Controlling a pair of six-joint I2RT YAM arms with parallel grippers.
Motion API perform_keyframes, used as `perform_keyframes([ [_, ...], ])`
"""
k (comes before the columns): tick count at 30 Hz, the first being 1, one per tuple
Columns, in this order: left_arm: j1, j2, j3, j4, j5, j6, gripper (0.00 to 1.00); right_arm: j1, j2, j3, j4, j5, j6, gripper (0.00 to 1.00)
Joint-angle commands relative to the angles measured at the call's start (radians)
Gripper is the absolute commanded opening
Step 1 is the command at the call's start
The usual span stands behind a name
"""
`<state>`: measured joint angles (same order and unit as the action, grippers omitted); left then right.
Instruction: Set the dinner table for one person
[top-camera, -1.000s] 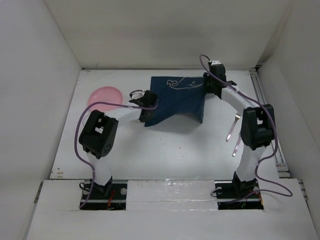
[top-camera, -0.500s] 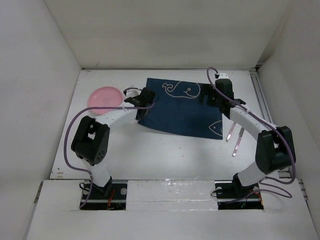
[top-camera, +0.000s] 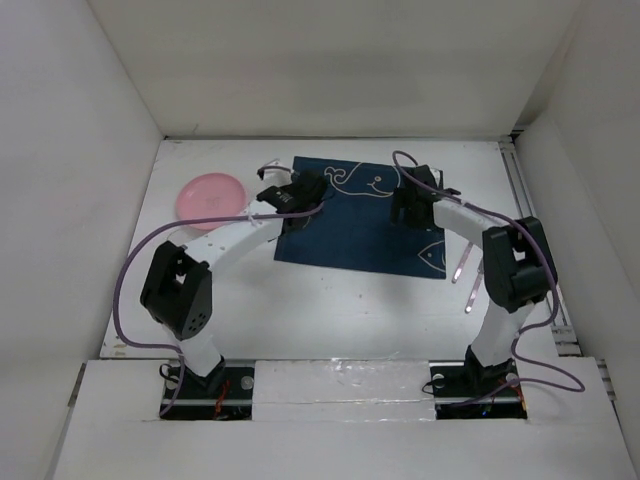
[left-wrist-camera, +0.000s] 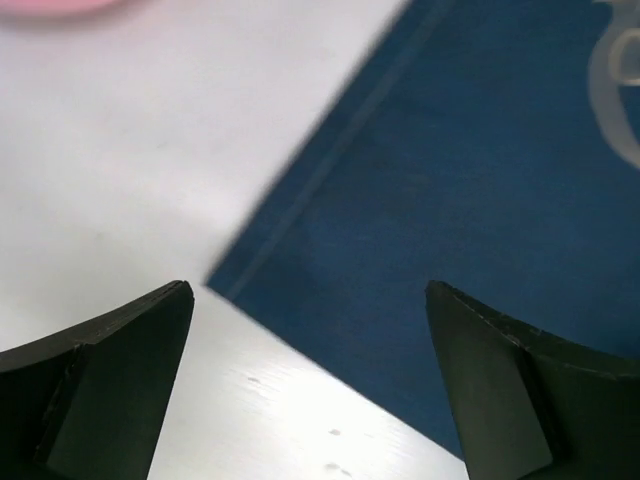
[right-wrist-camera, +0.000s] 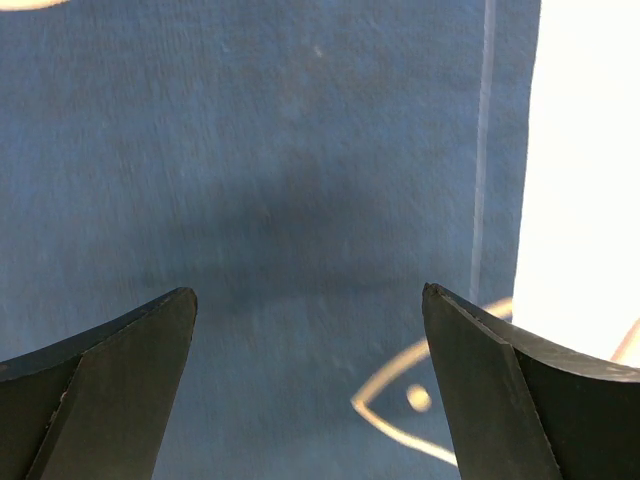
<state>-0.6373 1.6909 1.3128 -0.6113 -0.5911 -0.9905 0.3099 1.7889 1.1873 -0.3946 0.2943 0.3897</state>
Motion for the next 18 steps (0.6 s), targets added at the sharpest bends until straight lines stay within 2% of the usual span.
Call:
perform_keyframes([
  [1, -0.027, 0.002, 0.163, -0.033, -0.069, 0.048, 1.00, 0.021, 0.059, 0.100, -0.115, 0.063, 0.044, 1.00],
  [4, -0.018, 0.078, 0.261, 0.002, 0.037, 0.136, 1.00, 0.031, 0.070, 0.113, -0.135, 0.054, 0.060, 1.00],
  [9, 0.018, 0.291, 0.397, -0.021, 0.192, 0.168, 1.00, 0.031, 0.061, 0.104, -0.135, -0.013, 0.051, 0.99],
  [14, 0.018, 0.361, 0.359, 0.004, 0.261, 0.145, 1.00, 0.000, 0.061, 0.072, -0.099, -0.168, 0.001, 0.92],
  [18, 0.018, 0.412, 0.345, 0.004, 0.261, 0.136, 1.00, -0.043, 0.081, 0.072, -0.073, -0.292, -0.044, 0.90],
])
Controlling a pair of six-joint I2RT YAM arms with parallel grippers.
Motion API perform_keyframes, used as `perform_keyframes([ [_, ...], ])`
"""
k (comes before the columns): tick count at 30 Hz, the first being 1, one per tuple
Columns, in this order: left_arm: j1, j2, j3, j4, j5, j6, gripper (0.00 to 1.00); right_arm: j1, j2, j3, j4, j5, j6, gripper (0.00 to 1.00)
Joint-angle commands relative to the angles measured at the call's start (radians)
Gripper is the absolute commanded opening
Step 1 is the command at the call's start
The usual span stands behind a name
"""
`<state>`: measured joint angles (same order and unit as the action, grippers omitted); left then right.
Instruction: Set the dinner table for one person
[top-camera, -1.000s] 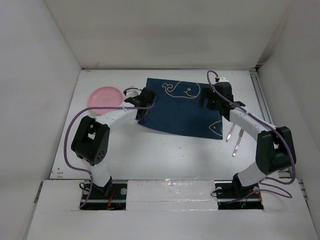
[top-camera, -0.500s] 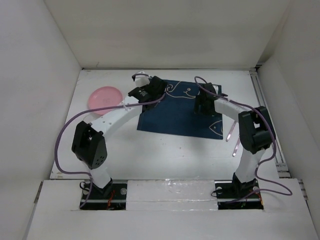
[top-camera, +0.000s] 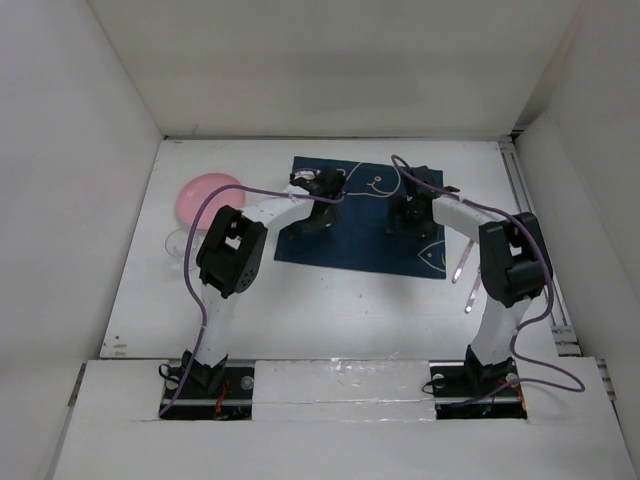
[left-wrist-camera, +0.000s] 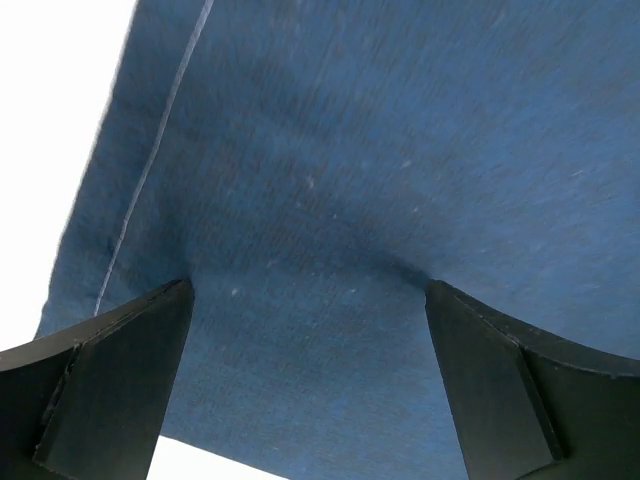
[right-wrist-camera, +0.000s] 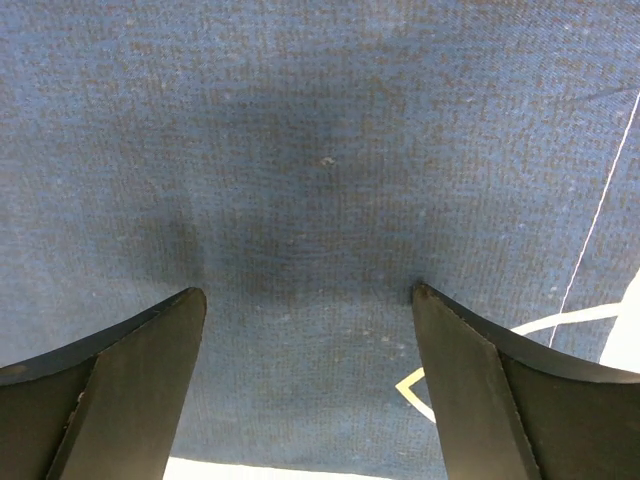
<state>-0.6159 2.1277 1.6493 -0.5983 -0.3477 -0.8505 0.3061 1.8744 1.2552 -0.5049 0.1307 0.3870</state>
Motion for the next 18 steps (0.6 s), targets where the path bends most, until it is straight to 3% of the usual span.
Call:
perform_keyframes([
  [1, 0.005, -0.012, 0.009, -0.009, 0.027, -0.004, 1.00, -0.039, 0.011, 0.004, 0.048, -0.149, -0.042, 0.89],
  [3, 0.018, 0.012, 0.009, -0.009, 0.064, -0.013, 1.00, -0.064, 0.040, 0.027, 0.048, -0.170, -0.052, 0.90],
  [4, 0.037, 0.027, 0.009, 0.005, 0.079, -0.013, 0.98, -0.064, 0.052, 0.041, 0.048, -0.171, -0.062, 1.00],
  [11, 0.113, 0.058, -0.042, 0.052, 0.139, 0.005, 0.97, -0.042, 0.173, 0.217, -0.059, -0.109, -0.094, 1.00],
  [18, 0.151, 0.110, 0.032, 0.042, 0.159, 0.014, 0.97, -0.022, 0.296, 0.398, -0.155, -0.075, -0.117, 1.00],
])
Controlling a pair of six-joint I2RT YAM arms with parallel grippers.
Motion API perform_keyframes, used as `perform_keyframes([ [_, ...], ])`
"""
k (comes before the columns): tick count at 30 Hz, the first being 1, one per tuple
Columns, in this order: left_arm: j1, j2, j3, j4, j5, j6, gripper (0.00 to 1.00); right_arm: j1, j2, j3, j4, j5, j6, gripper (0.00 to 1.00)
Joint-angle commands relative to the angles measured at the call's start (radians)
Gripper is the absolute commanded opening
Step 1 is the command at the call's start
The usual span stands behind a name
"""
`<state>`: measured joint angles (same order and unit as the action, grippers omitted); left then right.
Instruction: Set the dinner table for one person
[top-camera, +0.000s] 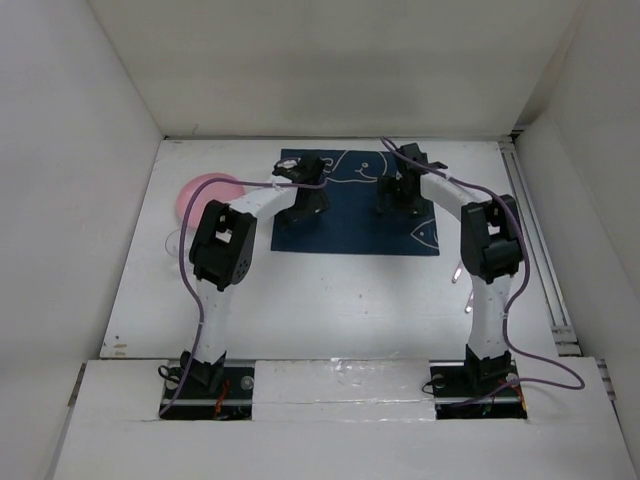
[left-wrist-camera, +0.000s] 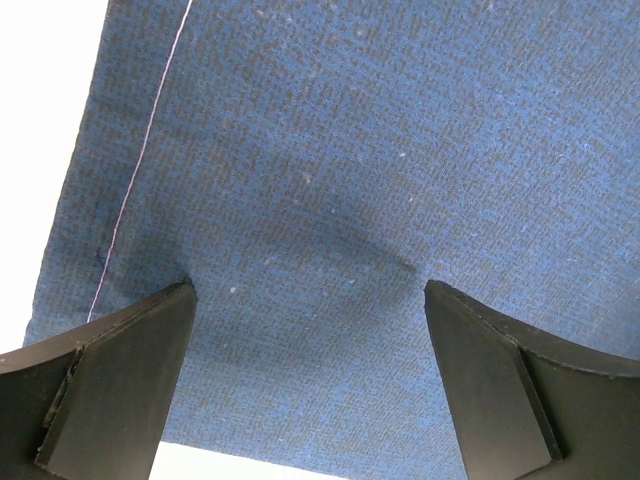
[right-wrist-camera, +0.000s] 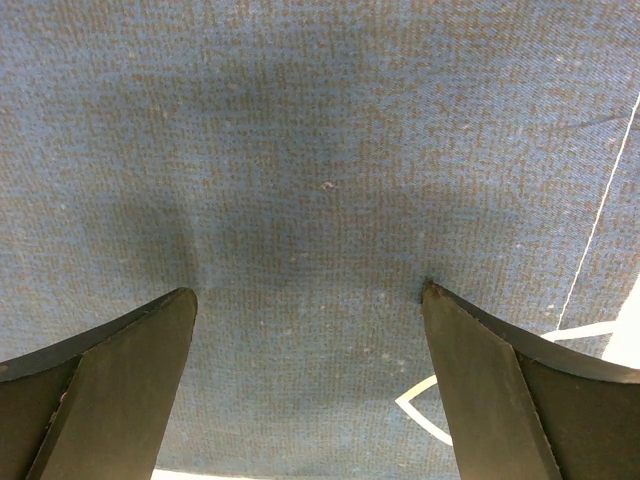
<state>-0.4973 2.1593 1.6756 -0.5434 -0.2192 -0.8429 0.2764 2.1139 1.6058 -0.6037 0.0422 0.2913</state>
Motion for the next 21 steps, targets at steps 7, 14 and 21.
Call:
perform_keyframes([
  [7, 0.043, 0.097, 0.024, -0.004, 0.049, 0.016, 0.97, 0.007, 0.109, 0.151, -0.113, 0.034, -0.030, 1.00],
  [14, 0.043, 0.086, 0.003, 0.022, 0.067, 0.016, 0.97, -0.002, 0.116, 0.198, -0.122, 0.025, -0.040, 1.00],
  [21, 0.043, 0.086, 0.013, 0.022, 0.067, 0.016, 0.97, -0.002, 0.198, 0.316, -0.174, 0.015, -0.060, 1.00],
])
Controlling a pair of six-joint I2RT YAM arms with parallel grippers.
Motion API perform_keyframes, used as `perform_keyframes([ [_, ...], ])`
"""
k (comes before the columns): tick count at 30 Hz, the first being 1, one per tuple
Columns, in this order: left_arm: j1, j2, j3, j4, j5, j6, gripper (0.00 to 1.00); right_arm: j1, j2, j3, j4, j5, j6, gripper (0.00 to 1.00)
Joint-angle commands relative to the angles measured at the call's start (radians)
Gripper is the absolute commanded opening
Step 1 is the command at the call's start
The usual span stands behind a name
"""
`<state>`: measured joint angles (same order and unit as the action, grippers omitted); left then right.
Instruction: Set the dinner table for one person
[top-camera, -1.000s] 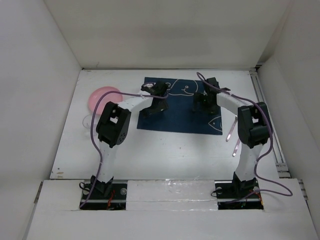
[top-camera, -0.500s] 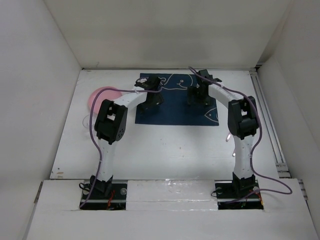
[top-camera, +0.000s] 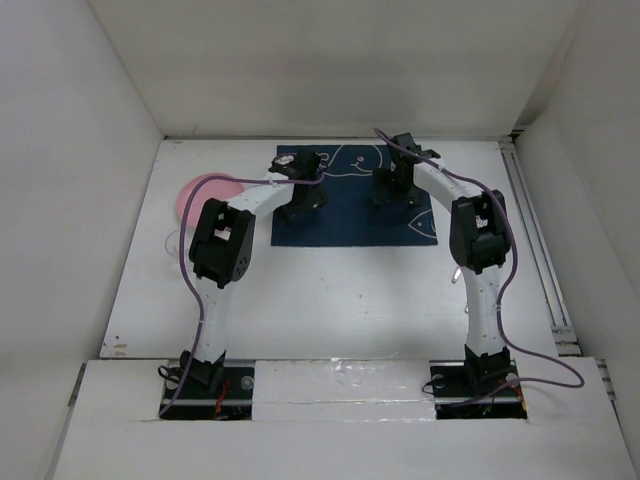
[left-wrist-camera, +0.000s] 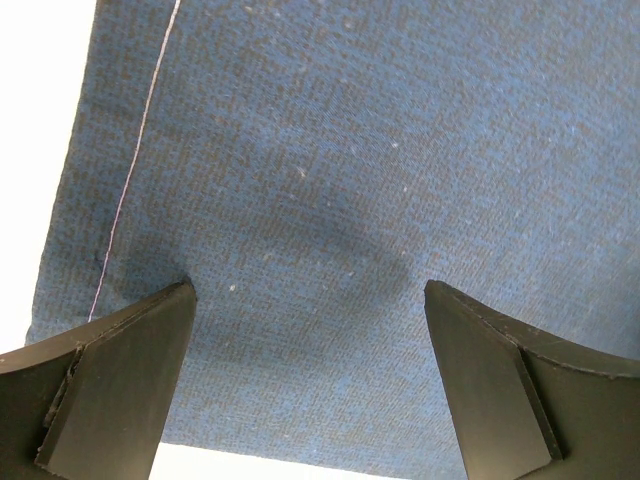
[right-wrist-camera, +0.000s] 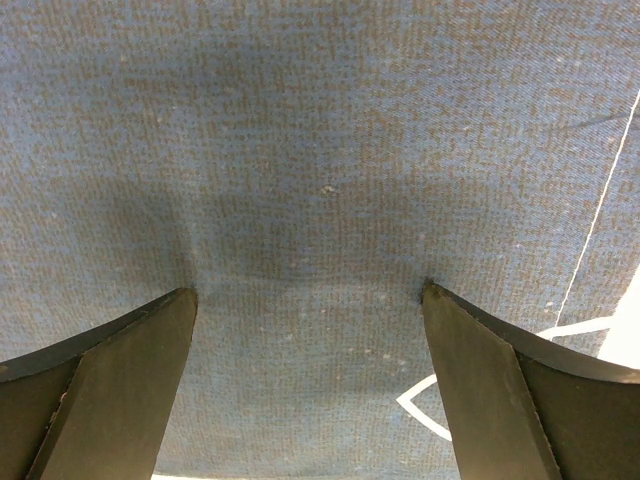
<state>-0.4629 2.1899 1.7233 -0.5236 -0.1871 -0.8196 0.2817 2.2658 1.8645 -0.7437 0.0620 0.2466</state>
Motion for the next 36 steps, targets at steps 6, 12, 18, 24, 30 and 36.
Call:
perform_keyframes([
  [6, 0.009, 0.079, 0.016, -0.032, 0.026, -0.007, 0.97, -0.007, 0.066, 0.067, -0.022, -0.005, -0.015, 1.00],
  [12, 0.018, 0.079, 0.007, -0.023, 0.035, -0.007, 0.97, -0.007, 0.052, 0.027, 0.009, -0.005, -0.015, 1.00],
  [18, 0.018, 0.047, -0.014, -0.009, 0.057, -0.007, 0.99, -0.007, 0.040, 0.047, 0.000, -0.014, -0.015, 1.00],
  [24, 0.018, 0.028, 0.022, -0.024, 0.057, 0.002, 0.99, -0.007, -0.032, 0.018, 0.000, -0.014, -0.015, 1.00],
  [30, 0.018, 0.028, 0.100, -0.059, 0.023, 0.002, 0.99, -0.007, -0.090, 0.044, 0.000, 0.007, -0.015, 1.00],
  [36, 0.018, -0.013, 0.159, -0.085, 0.003, 0.011, 0.99, 0.005, -0.230, 0.053, 0.058, 0.039, -0.049, 1.00],
])
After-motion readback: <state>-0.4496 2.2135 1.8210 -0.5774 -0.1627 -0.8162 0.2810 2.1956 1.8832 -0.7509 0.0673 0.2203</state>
